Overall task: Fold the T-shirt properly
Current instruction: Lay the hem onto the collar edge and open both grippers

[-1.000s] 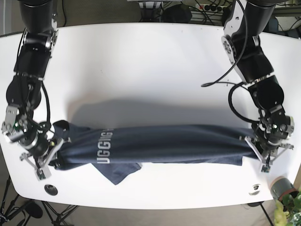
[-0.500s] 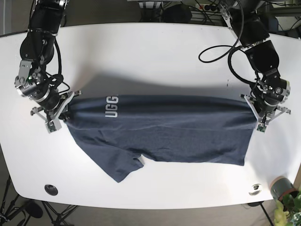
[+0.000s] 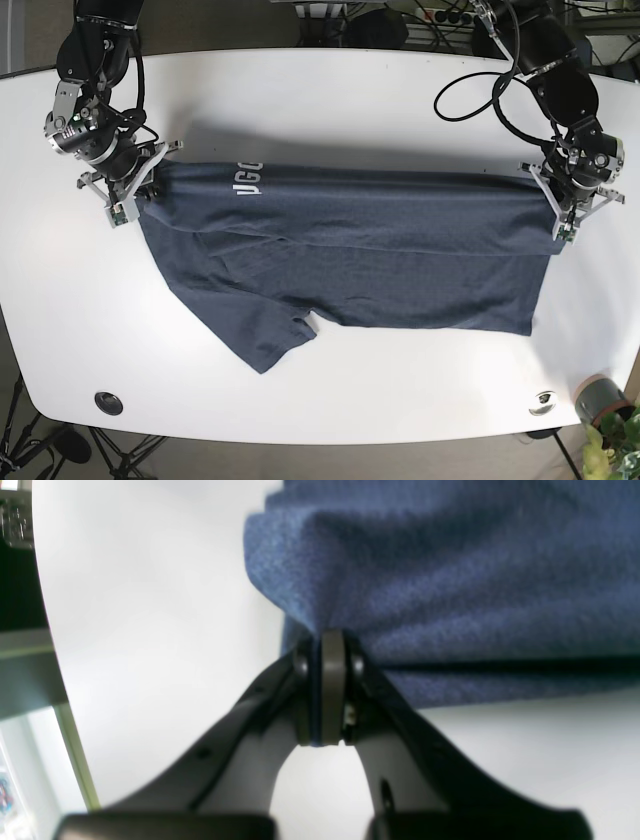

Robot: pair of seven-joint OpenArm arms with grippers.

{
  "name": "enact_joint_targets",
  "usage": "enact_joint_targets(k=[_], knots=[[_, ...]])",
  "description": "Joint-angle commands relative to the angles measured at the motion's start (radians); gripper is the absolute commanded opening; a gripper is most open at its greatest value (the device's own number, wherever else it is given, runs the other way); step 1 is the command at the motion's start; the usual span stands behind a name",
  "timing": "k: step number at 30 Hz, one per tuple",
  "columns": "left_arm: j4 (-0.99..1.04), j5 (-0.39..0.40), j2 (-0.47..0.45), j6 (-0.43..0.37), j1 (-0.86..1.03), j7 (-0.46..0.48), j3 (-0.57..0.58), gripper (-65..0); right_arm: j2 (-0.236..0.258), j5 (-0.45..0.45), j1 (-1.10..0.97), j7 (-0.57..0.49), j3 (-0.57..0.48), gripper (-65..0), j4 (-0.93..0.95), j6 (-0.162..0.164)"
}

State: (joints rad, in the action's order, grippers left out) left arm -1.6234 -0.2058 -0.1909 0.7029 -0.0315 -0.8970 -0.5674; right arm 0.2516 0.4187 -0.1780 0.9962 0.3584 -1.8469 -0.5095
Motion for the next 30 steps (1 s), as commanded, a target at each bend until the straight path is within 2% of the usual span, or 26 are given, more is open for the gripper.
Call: enact_joint_targets(k=[1,4,6,10,13,15,17,19,22,23,25,28,30], knots=[[-0.018,-0.010,-0.028,-0.005,0.008,0.005,-0.004,-65.0,0.016,-0.001,-0.012,-0.020,0.008,-65.0,-0.023,-0.011],[-0.018,-0.010,-0.029,-0.005,0.032,0.005,-0.003,-65.0,0.015,-0.001,-0.044,-0.020,0.008,-65.0,-0.023,-0.047],[-0.018,-0.010,-0.029,-0.005,0.045,0.005,-0.004,-65.0,0.015,-0.001,-0.064,-0.020,0.008,-65.0,-0.023,-0.054],[-0.018,-0.008,-0.031,-0.005,0.083,0.008,-0.006,-65.0,0.016,-0.001,-0.104,-0.020,0.008,-65.0,-0.023,-0.054],[-0.018,-0.008,-0.029,-0.005,0.110,0.054,-0.030,-65.0,0.018,-0.001,-0.127,-0.020,0.008,-65.0,-0.023,-0.054],[-0.018,-0.010,-0.029,-0.005,0.129,0.078,-0.036,-65.0,0.018,-0.001,-0.148,-0.020,0.008,-60.9,-0.023,-0.054],[-0.016,-0.010,-0.031,-0.005,0.141,0.083,-0.036,-64.0,0.018,-0.001,-0.170,-0.023,0.015,-53.6,-0.026,-0.054],[-0.016,-0.010,-0.031,-0.005,0.152,0.083,-0.036,-58.7,0.010,-0.001,-0.193,-0.023,0.041,-45.0,-0.044,-0.056],[-0.024,-0.010,-0.031,-0.005,0.169,0.083,-0.038,-44.7,-0.001,-0.001,-0.232,-0.024,0.060,-30.8,-0.089,-0.061],[-0.024,-0.008,-0.031,-0.005,0.173,0.083,-0.038,-40.6,-0.008,-0.001,-0.240,-0.024,0.063,-27.1,-0.101,-0.071],[-0.027,-0.008,-0.031,-0.005,0.180,0.083,-0.039,-31.2,-0.022,-0.001,-0.255,-0.024,0.080,-19.3,-0.127,-0.116],[-0.070,0.016,-0.031,-0.005,0.192,0.083,-0.062,-28.1,-0.039,-0.001,-0.257,-0.021,0.123,-17.0,-0.135,-0.169],[-0.116,0.067,-0.031,-0.005,0.226,0.083,-0.087,-27.9,-0.054,-0.001,-0.257,-0.021,0.153,-17.0,-0.135,-0.186]])
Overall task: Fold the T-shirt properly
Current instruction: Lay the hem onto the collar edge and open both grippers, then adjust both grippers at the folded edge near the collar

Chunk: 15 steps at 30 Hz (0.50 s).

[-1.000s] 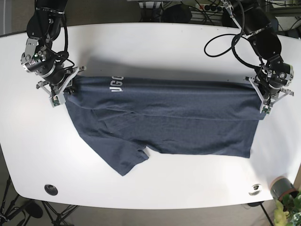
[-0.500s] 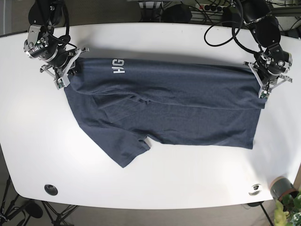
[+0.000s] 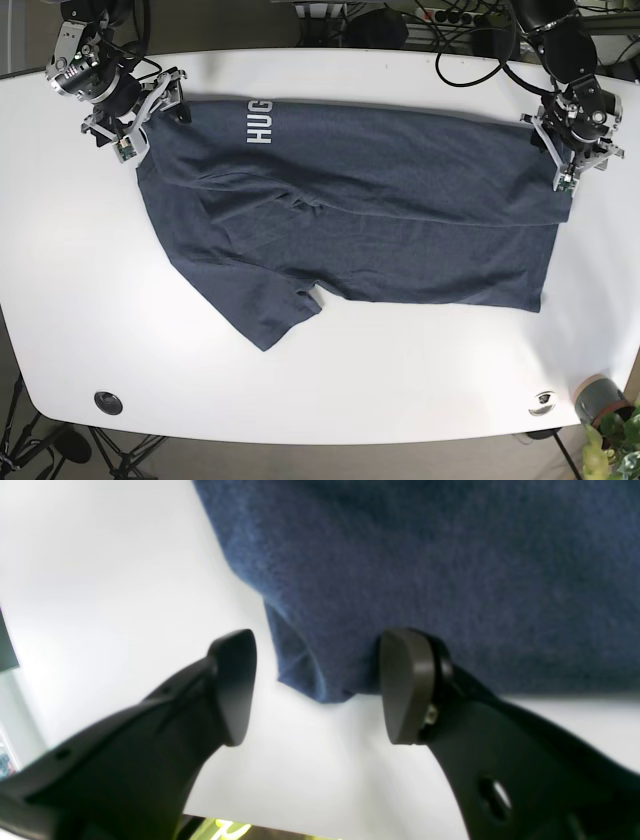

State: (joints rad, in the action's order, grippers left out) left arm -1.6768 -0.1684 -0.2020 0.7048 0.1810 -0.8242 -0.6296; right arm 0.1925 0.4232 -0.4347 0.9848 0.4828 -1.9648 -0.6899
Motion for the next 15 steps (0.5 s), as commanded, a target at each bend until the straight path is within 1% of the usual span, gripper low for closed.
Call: enact_joint_targets(k=[1,4,5,8,9,12,14,15], knots=[[-0.089,0.059,-0.021,-0.007,0.030,0.010,-0.034,-27.9,0.000,-0.005,0.000,-0.010,0.040,-17.0,-0.017,-0.008],[-0.158,0.151,-0.049,-0.007,0.059,0.010,-0.059,-27.9,-0.003,-0.005,0.007,-0.010,0.049,-17.0,-0.017,-0.008],[-0.176,0.195,-0.057,-0.007,0.065,0.010,-0.066,-27.9,-0.003,-0.005,0.010,-0.010,0.044,-17.0,-0.017,-0.008],[-0.197,0.283,-0.063,-0.007,0.082,0.010,-0.085,-27.9,-0.003,-0.013,0.023,-0.010,0.020,-17.0,-0.015,-0.008],[-0.197,0.295,-0.064,-0.007,0.082,0.010,-0.089,-27.9,-0.003,-0.014,0.024,-0.010,0.017,-17.0,-0.011,-0.008],[-0.176,0.297,-0.076,-0.007,0.078,0.019,-0.080,-27.9,-0.003,-0.016,0.029,-0.011,0.015,-17.0,-0.009,-0.008],[-0.144,0.297,-0.081,-0.007,0.067,0.029,-0.065,-27.9,-0.003,-0.016,0.029,-0.013,0.015,-17.0,-0.009,0.032],[-0.121,0.297,-0.090,-0.007,0.055,0.038,-0.060,-27.9,-0.003,-0.016,0.029,-0.013,0.015,-17.0,-0.009,0.065]])
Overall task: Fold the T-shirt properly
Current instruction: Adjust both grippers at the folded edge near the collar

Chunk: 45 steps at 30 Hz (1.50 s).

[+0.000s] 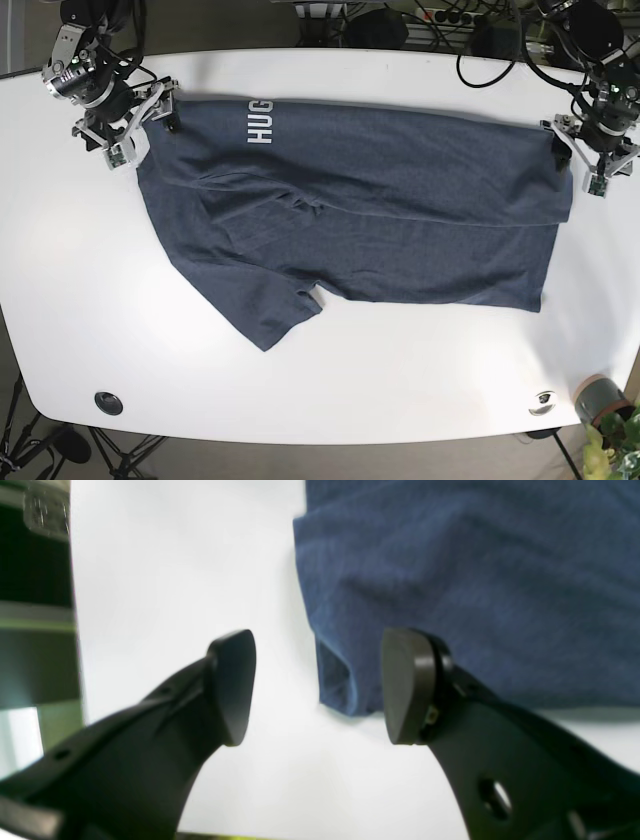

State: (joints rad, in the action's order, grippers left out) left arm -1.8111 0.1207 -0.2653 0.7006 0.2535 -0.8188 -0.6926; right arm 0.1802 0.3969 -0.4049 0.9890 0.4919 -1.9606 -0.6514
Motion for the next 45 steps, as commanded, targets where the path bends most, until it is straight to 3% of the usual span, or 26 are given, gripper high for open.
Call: enact_joint_targets(k=[1,4,11,18,22,26,31,37,45], knots=[[0.026,0.007,-0.035,-0.002,-0.024,0.039,0.004,-27.9,0.009,0.010,-0.001,-0.017,0.006,-17.0,-0.013,0.041],[0.106,0.006,-0.055,-0.002,-0.036,0.059,0.000,-27.9,0.009,0.014,0.001,-0.017,0.001,-17.0,-0.012,0.072],[0.218,0.006,-0.085,-0.002,-0.035,0.111,0.007,-34.0,0.008,0.020,0.001,-0.018,0.001,-18.2,0.086,0.075],[0.325,-0.020,-0.088,-0.002,-0.036,0.184,0.043,-43.9,-0.023,0.014,0.021,-0.025,0.006,-34.2,0.135,0.074],[0.371,-0.102,-0.085,-0.002,-0.036,0.223,0.078,-55.3,-0.025,0.020,0.025,-0.025,0.003,-40.7,0.172,0.074],[0.373,-0.122,-0.085,-0.002,-0.038,0.224,0.077,-65.0,-0.025,0.020,0.027,-0.025,0.001,-49.6,0.185,0.074],[0.347,-0.118,-0.087,-0.002,-0.027,0.221,0.070,-65.0,-0.023,0.020,0.019,-0.025,0.001,-58.0,0.183,0.071],[0.307,-0.118,-0.088,-0.002,0.043,0.220,0.067,-65.0,-0.018,0.014,-0.009,-0.023,0.004,-58.5,0.177,-0.017],[0.218,-0.118,-0.047,-0.002,0.171,0.220,-0.017,-65.0,0.009,0.017,-0.068,-0.023,0.006,-58.0,0.177,-0.031]])
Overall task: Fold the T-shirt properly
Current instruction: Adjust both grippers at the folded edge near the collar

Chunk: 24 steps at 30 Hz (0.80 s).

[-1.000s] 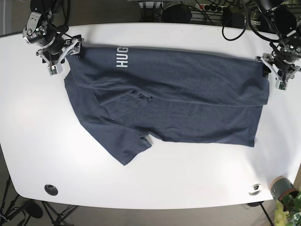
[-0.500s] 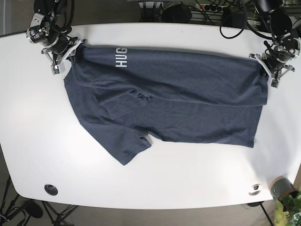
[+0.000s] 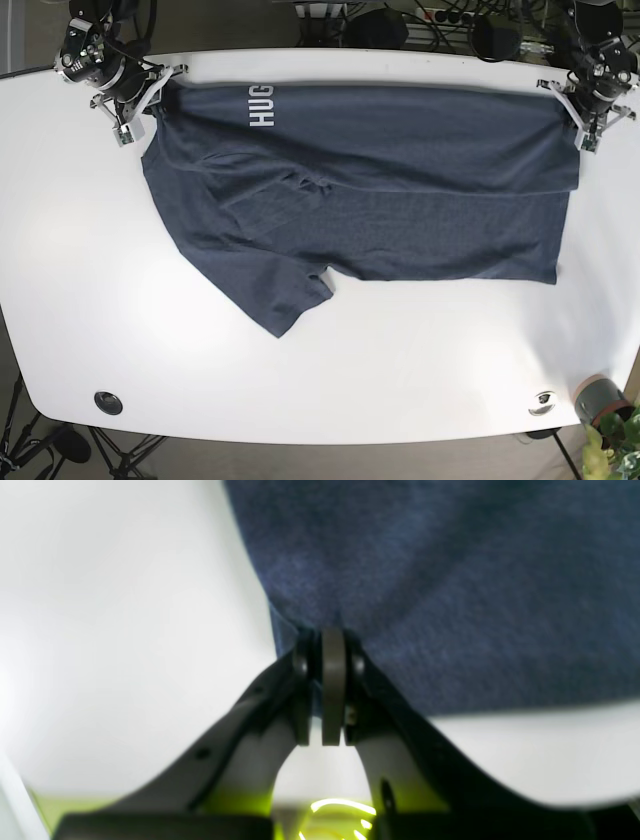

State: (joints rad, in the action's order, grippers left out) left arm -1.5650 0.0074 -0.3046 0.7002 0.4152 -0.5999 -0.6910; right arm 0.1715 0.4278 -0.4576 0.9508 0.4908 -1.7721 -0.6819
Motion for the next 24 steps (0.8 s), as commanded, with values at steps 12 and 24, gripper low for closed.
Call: enact_joint_targets(k=[12,24], knots=[[-0.064,-0.004,0.012,-0.002,0.038,0.001,-0.052,-35.4,0.026,-0.016,-0.043,0.014,0.009,-18.4,-0.108,0.008],[-0.288,-0.002,0.028,-0.002,0.003,-0.001,-0.045,-31.1,0.029,-0.019,0.035,0.020,0.007,-15.7,-0.217,0.008]])
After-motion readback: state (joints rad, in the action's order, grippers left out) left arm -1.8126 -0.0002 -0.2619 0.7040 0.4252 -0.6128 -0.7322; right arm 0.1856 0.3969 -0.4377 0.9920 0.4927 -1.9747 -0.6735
